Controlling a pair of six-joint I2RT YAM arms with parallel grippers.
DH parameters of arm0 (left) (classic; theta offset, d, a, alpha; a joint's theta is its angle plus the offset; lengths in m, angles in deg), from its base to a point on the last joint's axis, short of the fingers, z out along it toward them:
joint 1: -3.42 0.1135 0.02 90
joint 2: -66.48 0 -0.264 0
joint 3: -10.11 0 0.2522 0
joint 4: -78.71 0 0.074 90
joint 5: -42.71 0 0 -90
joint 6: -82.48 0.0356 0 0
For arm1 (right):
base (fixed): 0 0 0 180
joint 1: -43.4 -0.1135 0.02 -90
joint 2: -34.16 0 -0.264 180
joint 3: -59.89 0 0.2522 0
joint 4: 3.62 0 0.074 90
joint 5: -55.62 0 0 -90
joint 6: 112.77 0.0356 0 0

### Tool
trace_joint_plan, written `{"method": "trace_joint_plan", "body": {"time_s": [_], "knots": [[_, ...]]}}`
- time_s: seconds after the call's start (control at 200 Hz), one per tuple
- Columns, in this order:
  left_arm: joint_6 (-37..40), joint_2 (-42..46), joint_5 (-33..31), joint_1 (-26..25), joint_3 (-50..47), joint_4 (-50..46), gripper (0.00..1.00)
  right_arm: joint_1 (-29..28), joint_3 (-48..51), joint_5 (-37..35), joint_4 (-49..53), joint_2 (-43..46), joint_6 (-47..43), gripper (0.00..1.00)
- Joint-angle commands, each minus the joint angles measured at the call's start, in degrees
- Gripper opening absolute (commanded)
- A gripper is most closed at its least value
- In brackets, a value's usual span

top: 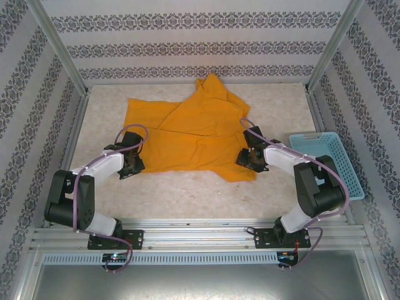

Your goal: Fold the inside-out t-shirt

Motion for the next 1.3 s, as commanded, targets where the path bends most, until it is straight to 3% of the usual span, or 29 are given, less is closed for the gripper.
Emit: {"method": "trace_joint_plan", "body": {"time_s": [0.0, 0.165, 0.43, 0.585, 0.724, 0.874, 0.954, 1.004, 1.104, 1.294], "knots": [[1.29, 2.32, 1.82, -0.59, -0.16, 1.72, 0.11, -0.06, -1.03, 1.42, -0.50, -0.54, 0.59, 0.39], [2.85, 4.71, 2.01, -0.50, 1.59, 1.71, 0.07, 1.06, -2.28, -1.72, 2.49, 3.42, -0.87, 0.00], [4.01, 16.89, -0.67, 0.21, -0.66, 5.31, 0.00, 10.29, -0.29, -8.91, 10.28, 19.86, -2.46, 0.00], [4.63, 19.97, -1.06, 0.67, -2.49, 9.55, 0.00, 12.82, -0.74, -6.07, 10.04, 22.67, -3.13, 0.00], [5.56, 14.94, 3.66, 1.30, 0.33, 14.76, 0.00, 12.90, -5.12, -0.98, 8.29, 19.49, -4.21, 0.00], [7.80, 0.01, 6.89, 1.52, 10.75, 16.59, 0.01, 12.90, -13.26, 0.55, 7.65, 11.43, -5.15, 0.00], [7.75, -9.01, 6.56, 2.30, 16.96, 14.58, 0.11, 13.00, -16.72, 0.61, 6.64, 6.73, -5.29, 0.00], [8.06, -14.15, 6.95, 2.96, 20.51, 13.12, 0.23, 13.03, -18.74, 0.72, 6.40, 3.62, -5.45, 0.00], [8.77, -21.90, 2.79, 3.33, 28.85, 5.56, 0.41, 12.99, -20.95, 1.93, 5.57, -0.96, -5.51, 0.00], [10.80, -17.65, -0.44, 0.69, 27.91, 3.03, 0.61, 12.95, -20.69, 2.94, 4.17, -3.13, -5.89, 0.00]]}}
